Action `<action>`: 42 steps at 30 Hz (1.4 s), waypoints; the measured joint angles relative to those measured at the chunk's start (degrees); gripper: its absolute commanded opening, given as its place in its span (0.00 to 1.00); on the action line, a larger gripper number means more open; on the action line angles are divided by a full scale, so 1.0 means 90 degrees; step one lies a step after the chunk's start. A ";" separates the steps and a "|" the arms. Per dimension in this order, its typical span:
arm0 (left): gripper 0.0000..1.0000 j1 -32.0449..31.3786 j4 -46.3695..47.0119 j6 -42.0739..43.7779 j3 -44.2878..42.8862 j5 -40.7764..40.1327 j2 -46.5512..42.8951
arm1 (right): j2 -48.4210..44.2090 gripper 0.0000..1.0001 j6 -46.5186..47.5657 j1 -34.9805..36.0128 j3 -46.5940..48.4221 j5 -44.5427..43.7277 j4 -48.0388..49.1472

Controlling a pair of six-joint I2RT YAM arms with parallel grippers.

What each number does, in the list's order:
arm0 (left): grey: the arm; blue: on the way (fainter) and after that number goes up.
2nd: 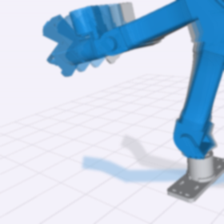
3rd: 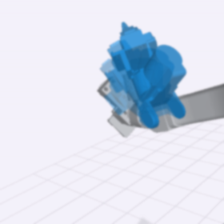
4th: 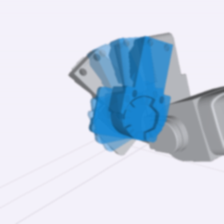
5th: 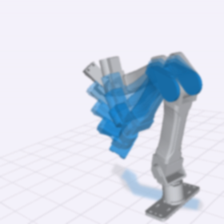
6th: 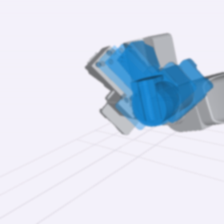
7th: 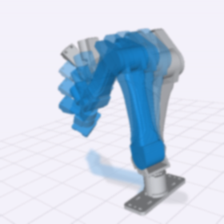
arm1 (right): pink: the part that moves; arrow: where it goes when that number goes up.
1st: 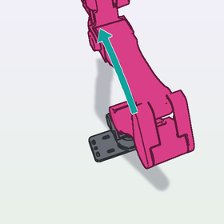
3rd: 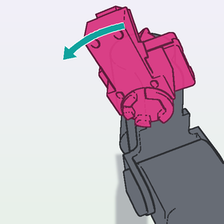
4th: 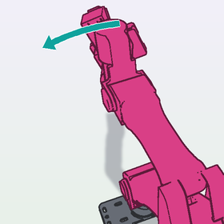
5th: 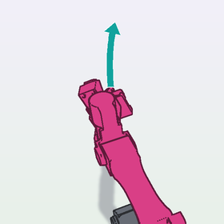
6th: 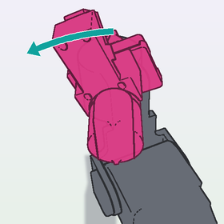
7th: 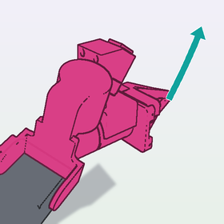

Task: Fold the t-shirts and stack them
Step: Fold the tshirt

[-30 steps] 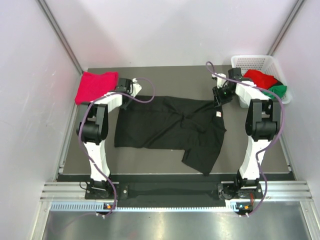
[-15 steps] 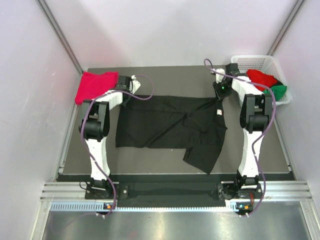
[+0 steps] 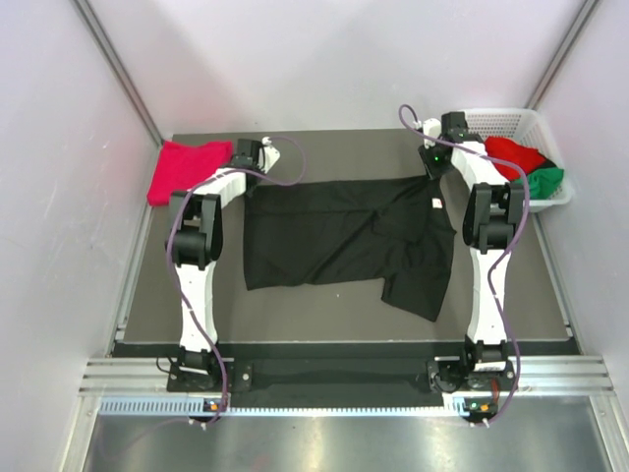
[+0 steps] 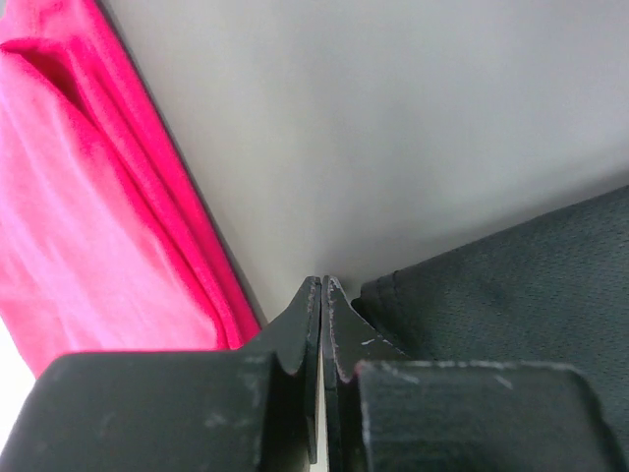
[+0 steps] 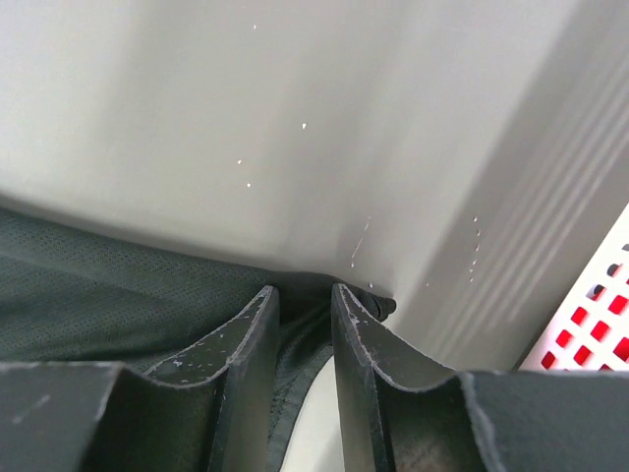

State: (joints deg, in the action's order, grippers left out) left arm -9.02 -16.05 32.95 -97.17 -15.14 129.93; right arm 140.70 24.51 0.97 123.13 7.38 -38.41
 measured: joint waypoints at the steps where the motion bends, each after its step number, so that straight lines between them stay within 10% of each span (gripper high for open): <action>1: 0.00 -0.0002 -0.0032 -0.0010 -0.0012 0.0032 0.0000 | 0.0000 0.30 0.0010 0.0002 0.0000 -0.0015 0.0002; 6: 0.02 -0.0053 -0.0155 -0.0104 -0.0075 0.0104 0.0000 | 0.0000 0.31 0.0044 0.0012 -0.0002 -0.0036 0.0010; 9: 0.25 -0.0095 -0.0192 -0.0160 -0.0087 0.0092 -0.0002 | 0.0000 0.32 0.0053 0.0046 -0.0012 -0.0075 0.0024; 16: 0.38 -0.0104 -0.0236 -0.0311 -0.0165 0.0083 -0.0002 | -0.0092 0.32 0.0092 0.0104 -0.0199 -0.0175 0.0177; 42: 0.40 -0.0226 -0.0529 -0.1202 -0.0284 -0.0243 -0.0656 | -0.0284 0.32 0.0170 0.0260 -0.0559 -0.0410 0.0420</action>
State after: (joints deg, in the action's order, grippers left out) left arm -11.05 -20.82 22.13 -99.72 -17.32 124.03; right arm 138.15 26.04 3.31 118.10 3.68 -34.63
